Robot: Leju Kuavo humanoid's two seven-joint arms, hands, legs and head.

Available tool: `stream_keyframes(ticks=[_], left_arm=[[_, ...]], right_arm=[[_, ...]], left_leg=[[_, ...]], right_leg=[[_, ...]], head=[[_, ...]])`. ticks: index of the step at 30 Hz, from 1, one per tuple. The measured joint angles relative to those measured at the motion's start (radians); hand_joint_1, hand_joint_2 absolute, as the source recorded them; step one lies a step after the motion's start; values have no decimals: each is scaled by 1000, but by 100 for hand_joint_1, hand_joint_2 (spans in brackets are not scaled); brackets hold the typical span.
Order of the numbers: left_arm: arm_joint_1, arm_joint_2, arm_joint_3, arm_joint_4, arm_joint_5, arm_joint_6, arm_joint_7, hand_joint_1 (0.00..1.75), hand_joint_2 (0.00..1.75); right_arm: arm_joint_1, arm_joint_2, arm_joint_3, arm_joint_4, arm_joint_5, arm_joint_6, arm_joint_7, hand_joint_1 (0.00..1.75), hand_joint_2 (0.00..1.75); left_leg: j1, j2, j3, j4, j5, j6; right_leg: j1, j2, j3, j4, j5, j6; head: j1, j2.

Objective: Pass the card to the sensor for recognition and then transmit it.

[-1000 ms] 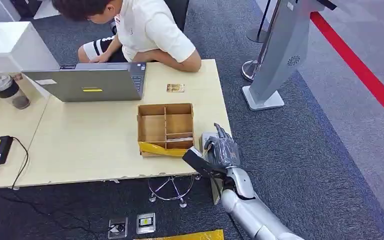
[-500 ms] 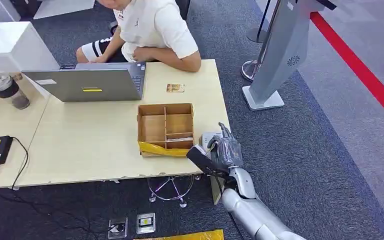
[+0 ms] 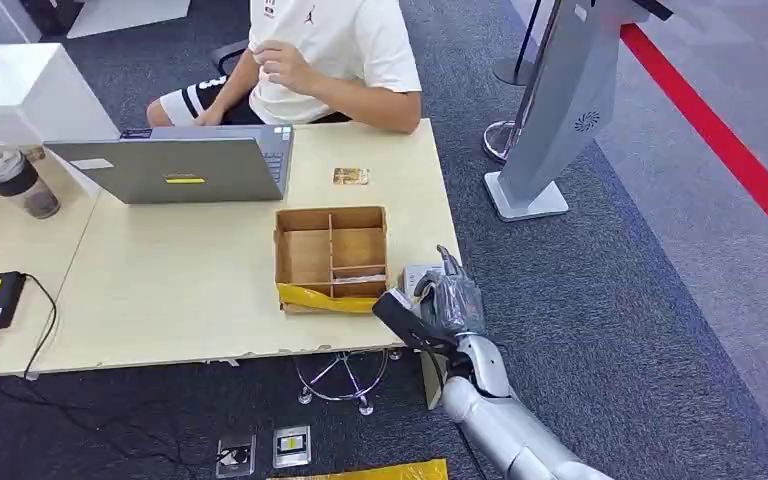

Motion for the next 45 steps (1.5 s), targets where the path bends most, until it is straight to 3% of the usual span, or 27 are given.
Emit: stream_keyframes(ticks=[6, 12, 15, 17, 22, 26, 28, 30, 36, 40, 45], left_arm=[[0, 0, 0, 0, 4, 4, 6, 0, 175], [2, -3, 0, 0, 8, 8, 8, 0, 175], [2, -5, 0, 0, 8, 8, 8, 0, 175], [2, -5, 0, 0, 8, 8, 5, 0, 175], [2, -3, -10, 0, 2, 1, -14, 0, 175], [2, 1, -25, 0, -20, -17, -46, 0, 175], [-1, 4, -37, 0, -39, -26, -63, 0, 175], [-4, 7, -50, 0, -46, -27, -71, 0, 175], [-8, 10, -78, 0, -66, -26, -107, 0, 175], [-11, 8, -103, 0, -79, -26, -115, 0, 175], [-11, 6, -125, 0, -84, -15, -121, 0, 175]], right_arm=[[2, -1, -16, -32, 49, -81, -2, 175, 175], [35, 6, -142, -213, 133, -96, -77, 175, 175], [67, 25, -214, -329, 140, -98, -169, 175, 175], [74, 39, -249, -410, 137, -99, -195, 175, 175], [75, 41, -262, -621, 184, -100, -100, 175, 175], [47, 37, -245, -709, 188, -93, -25, 175, 175], [-11, 33, -215, -705, 170, -82, 32, 175, 175], [-76, 32, -183, -680, 168, -74, 48, 175, 175], [-243, 62, -106, -484, 190, 69, 121, 175, 175], [-313, 94, -87, -297, 131, 65, 130, 175, 175], [-342, 104, -84, -154, 158, 61, 167, 175, 175]], left_leg=[[0, 0, 0, 0, 0, 0], [0, 0, 0, 0, 0, 0], [0, 0, 0, 0, 0, 0], [0, 0, 0, 0, 0, 0], [0, 1, 1, 0, 0, 0], [0, 1, 0, 0, 0, 0], [0, 3, 0, 0, 0, 0], [0, 3, 0, 0, 1, -1], [0, 2, 0, 0, 2, -2], [0, 1, -1, 0, 2, -2], [0, 1, -2, 0, 2, -2]], right_leg=[[0, 0, 0, 0, 0, 0], [0, 0, 0, 0, 0, 0], [0, 0, 0, 0, 0, 0], [0, 0, 0, 0, 0, -1], [0, 1, 0, 0, 1, -1], [0, 1, 0, 0, 1, -1], [0, 1, -1, 1, 1, -2], [0, 3, -1, 1, 2, -2], [0, 2, -2, 3, 2, -2], [0, 0, -2, 3, 2, -2], [0, 1, -3, 3, 2, -2]], head=[[0, 0], [0, 0], [0, 0], [0, 0], [0, 0], [0, 0], [0, 0], [0, 0], [0, 0], [0, 0], [0, 0]])
